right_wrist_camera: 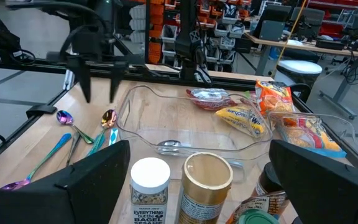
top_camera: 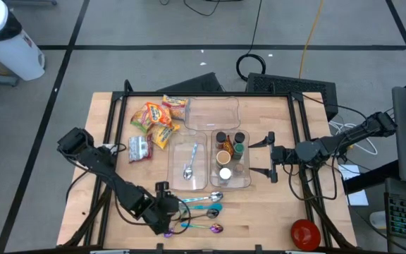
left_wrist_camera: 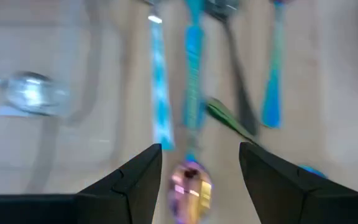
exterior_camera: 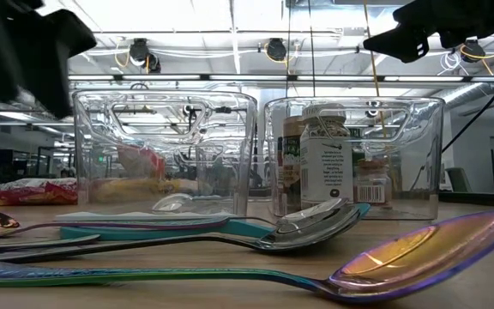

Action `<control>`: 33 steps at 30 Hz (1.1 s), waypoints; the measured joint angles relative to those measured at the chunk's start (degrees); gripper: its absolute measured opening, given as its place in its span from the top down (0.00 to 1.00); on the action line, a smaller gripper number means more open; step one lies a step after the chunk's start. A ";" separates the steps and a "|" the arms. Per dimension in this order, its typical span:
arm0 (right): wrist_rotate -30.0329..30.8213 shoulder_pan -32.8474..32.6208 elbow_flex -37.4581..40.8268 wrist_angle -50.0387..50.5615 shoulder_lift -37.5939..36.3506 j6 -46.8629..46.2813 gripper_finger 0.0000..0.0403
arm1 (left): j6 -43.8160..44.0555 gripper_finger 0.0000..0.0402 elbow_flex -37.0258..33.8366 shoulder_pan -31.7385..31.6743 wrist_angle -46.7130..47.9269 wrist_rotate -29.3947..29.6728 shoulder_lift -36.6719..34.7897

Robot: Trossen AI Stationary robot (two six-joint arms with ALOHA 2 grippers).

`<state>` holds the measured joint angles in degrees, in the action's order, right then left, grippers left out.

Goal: Pick & Place Food Item
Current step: Put the blue green spoon into the bottom left transparent bin

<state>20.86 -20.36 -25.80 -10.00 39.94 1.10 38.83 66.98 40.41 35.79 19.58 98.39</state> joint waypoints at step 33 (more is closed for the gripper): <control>0.00 0.00 0.00 0.00 -0.01 0.00 0.06 | -9.13 0.44 -0.04 -2.47 -9.11 -3.84 0.00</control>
<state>20.86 -20.36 -25.80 -10.00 39.93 1.10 29.70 66.94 37.94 26.68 15.74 98.39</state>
